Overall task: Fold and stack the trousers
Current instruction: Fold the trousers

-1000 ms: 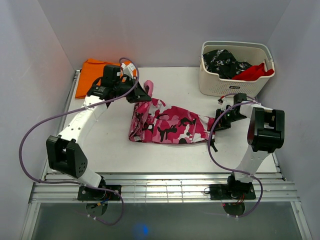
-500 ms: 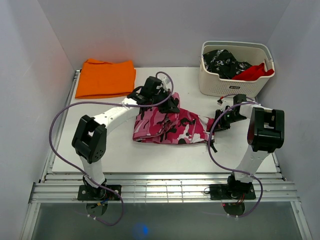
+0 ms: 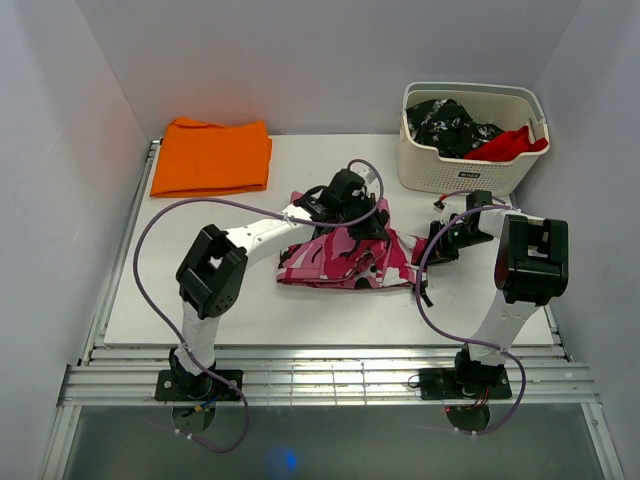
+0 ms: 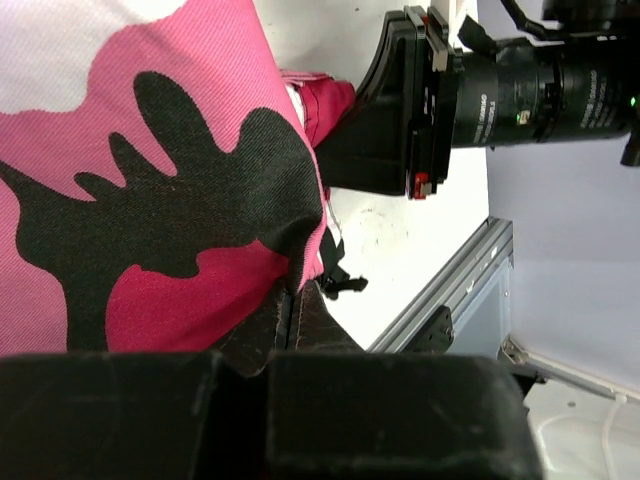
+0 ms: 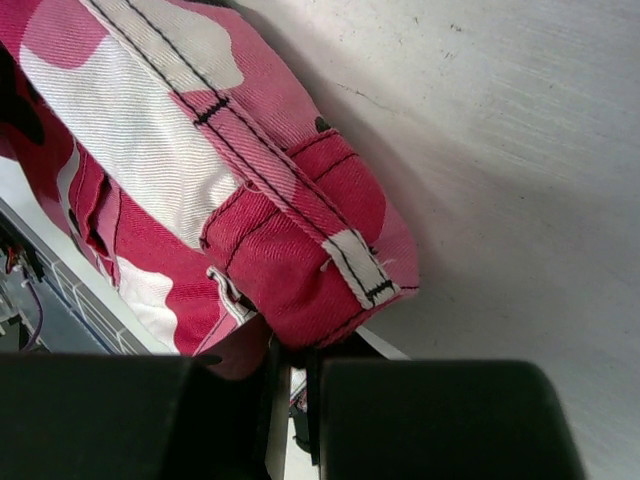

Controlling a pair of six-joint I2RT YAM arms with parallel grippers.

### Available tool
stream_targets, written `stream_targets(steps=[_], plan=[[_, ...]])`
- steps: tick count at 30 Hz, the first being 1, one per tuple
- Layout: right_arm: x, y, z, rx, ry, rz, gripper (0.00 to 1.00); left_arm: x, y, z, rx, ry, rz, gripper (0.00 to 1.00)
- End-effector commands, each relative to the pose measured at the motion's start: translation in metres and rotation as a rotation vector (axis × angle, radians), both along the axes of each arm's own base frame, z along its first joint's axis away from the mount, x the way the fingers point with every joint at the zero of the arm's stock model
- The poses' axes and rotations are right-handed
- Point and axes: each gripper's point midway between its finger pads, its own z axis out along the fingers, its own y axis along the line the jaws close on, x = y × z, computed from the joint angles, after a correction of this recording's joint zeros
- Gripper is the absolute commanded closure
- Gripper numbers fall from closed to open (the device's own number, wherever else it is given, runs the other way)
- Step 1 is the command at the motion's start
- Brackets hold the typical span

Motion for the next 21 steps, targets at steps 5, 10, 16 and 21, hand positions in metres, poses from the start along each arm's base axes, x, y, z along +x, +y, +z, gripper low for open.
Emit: stream_targets(steps=[5, 10, 16, 21], plan=[[-0.011, 0.009, -0.005, 0.031, 0.039, 0.014, 0.92, 0.009, -0.037, 0.027, -0.090, -0.038, 0.008, 1.00], [-0.012, 0.010, -0.004, 0.036, 0.043, 0.014, 0.92, 0.007, -0.049, 0.022, -0.090, -0.041, 0.008, 1.00], [-0.013, 0.011, -0.002, 0.043, 0.041, 0.011, 0.92, 0.008, -0.063, 0.026, -0.105, -0.050, 0.012, 1.00], [-0.014, 0.012, -0.001, 0.051, 0.041, 0.010, 0.92, 0.013, -0.074, 0.032, -0.125, -0.063, 0.020, 1.00]])
